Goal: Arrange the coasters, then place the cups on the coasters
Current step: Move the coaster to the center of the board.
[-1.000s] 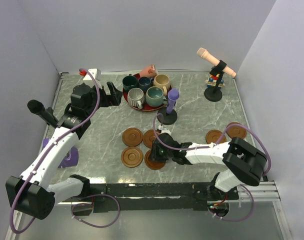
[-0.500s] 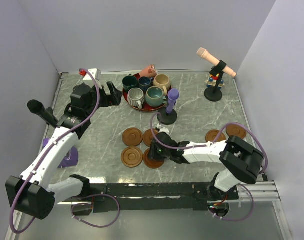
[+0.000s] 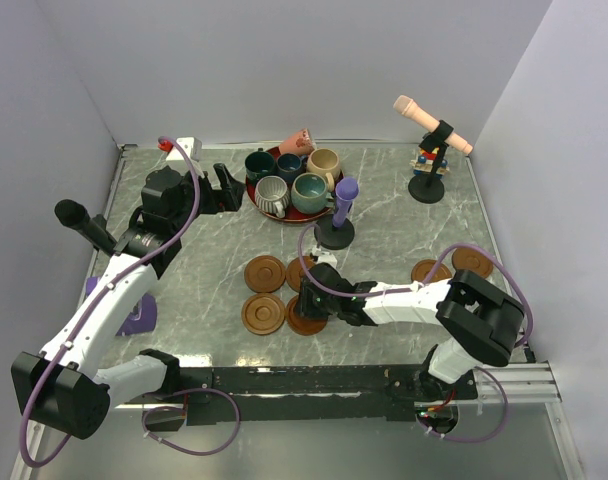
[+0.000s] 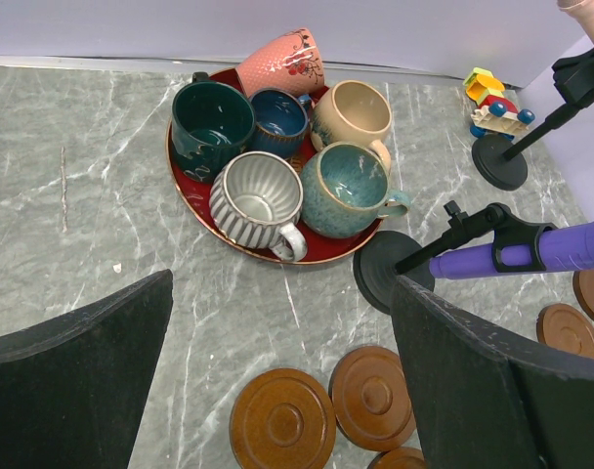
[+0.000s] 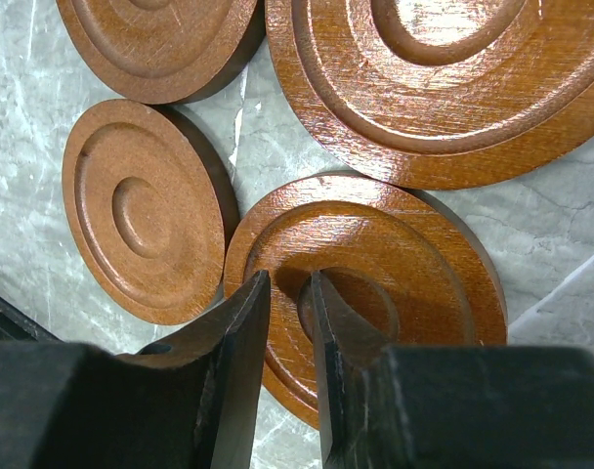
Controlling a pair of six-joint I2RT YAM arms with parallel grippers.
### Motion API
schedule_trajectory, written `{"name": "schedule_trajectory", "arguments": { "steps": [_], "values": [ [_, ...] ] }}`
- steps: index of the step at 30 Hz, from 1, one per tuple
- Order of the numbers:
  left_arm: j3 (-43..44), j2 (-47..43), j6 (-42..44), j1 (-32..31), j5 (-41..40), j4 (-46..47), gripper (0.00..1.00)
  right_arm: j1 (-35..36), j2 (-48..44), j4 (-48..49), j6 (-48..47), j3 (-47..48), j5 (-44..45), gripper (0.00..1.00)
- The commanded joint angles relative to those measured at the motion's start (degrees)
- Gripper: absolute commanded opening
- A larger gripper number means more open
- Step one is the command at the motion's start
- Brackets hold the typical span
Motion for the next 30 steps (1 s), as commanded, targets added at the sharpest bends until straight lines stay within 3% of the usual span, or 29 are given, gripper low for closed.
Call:
{"name": "schedule_trajectory", "arguments": {
  "steps": [1, 17, 30],
  "values": [
    [0.5, -0.6, -0.2, -0.3, -0.2, 1.8, 0.97, -0.3, 2.5, -3.2, -1.6, 0.5, 5.2, 0.32],
    [0.5, -0.8, -0.1, -0.3, -0.2, 1.7, 0.97, -0.3, 2.9, -3.6, -2.9, 1.7, 5.8, 0.32],
    [0.5, -0.4, -0.3, -0.3, 0.2, 1.8, 0.97, 0.3, -2.7, -1.1, -5.5, 1.0, 3.4, 0.38]
  ]
}}
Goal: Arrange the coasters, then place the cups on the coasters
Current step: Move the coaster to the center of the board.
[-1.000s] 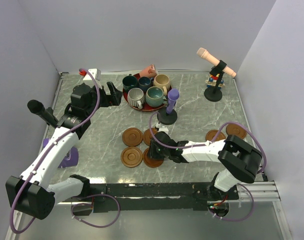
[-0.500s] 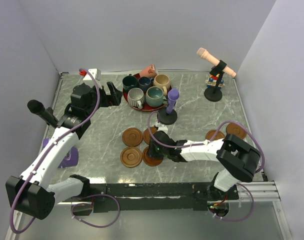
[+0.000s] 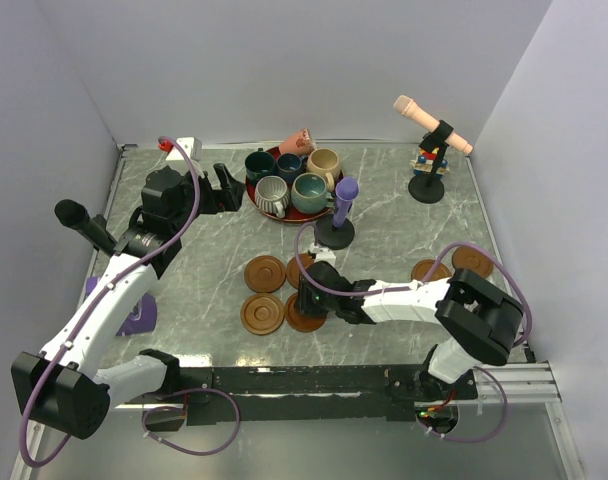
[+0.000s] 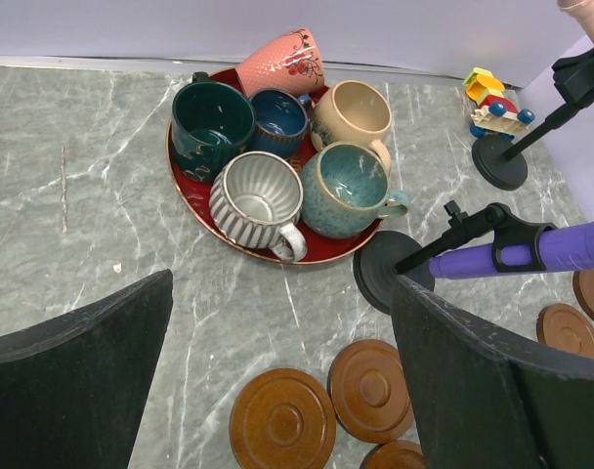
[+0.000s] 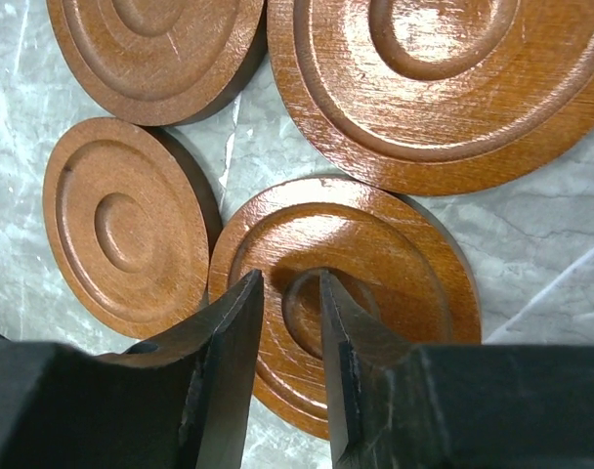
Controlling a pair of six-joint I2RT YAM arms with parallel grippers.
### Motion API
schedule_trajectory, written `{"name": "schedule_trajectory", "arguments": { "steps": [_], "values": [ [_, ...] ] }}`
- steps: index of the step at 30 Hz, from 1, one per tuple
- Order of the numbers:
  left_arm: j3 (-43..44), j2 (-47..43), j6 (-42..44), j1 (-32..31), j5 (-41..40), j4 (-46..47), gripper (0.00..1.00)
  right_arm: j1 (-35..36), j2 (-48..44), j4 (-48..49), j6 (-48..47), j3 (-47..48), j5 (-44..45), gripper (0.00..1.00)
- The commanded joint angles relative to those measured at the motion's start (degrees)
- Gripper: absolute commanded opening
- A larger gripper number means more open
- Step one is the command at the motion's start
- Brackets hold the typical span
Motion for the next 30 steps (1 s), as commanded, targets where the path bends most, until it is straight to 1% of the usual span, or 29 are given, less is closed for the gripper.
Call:
{"name": "schedule_trajectory", "arguments": {
  "steps": [1, 4, 8, 10, 13, 15, 17, 20, 22, 24, 27, 30],
  "values": [
    [0.4, -0.4, -0.3, -0.3, 0.2, 1.8, 0.97, 0.6, -3.9, 0.2, -2.0, -0.5, 0.7, 0.38],
    [0.4, -0.2, -0.3, -0.3, 0.3, 1.8, 0.97, 1.3, -7.9, 2.2, -3.6, -1.1, 0.2, 0.4],
    [0.5, -0.1, -0.2, -0.3, 0.8, 2.0, 0.97, 2.0, -14.2, -0.6, -6.2, 0.1, 1.6, 0.43],
    [0.6, -0.3, -0.1, -0.3, 1.2, 2.0, 0.97, 2.0, -18.6, -3.4, -6.8, 0.3, 3.9, 0.46],
    [0.3, -0.5, -0.1, -0.4, 1.1, 2.1, 0.97, 1.3, -24.4, -10.6, -8.8, 1.1, 10.1, 0.52],
    [0.5, -0.4, -0.2, -0.4, 1.1, 2.1, 0.97, -1.2, -28.6, -15.8, -9.5, 0.9, 12.7, 0.53],
    [0.4, -0.6, -0.3, -0.4, 1.1, 2.1, 0.97, -4.0, -33.1, -18.5, -9.5, -0.3, 14.6, 0.53],
    [0.2, -1.0, -0.5, -0.4, 0.7, 2.1, 0.97, -11.6, -41.7, -20.9, -10.4, -4.3, 15.8, 0.54],
    [0.0, -1.1, -0.5, -0.5, 0.4, 2.2, 0.97, -18.4, -46.5, -21.7, -11.7, -6.7, 14.6, 0.55],
    [0.0, -1.0, -0.6, -0.5, 0.5, 2.2, 0.96, -27.2, -49.5, -22.3, -13.1, -8.3, 11.3, 0.55],
    [0.0, -0.6, -0.6, -0.6, 0.6, 2.2, 0.97, -37.6, -49.3, -22.2, -15.7, -9.1, 6.4, 0.56],
    [0.2, -0.3, -0.4, -0.6, 0.5, 2.0, 0.97, -47.7, -43.6, -20.6, -17.5, -8.7, 0.3, 0.56]
  ]
}}
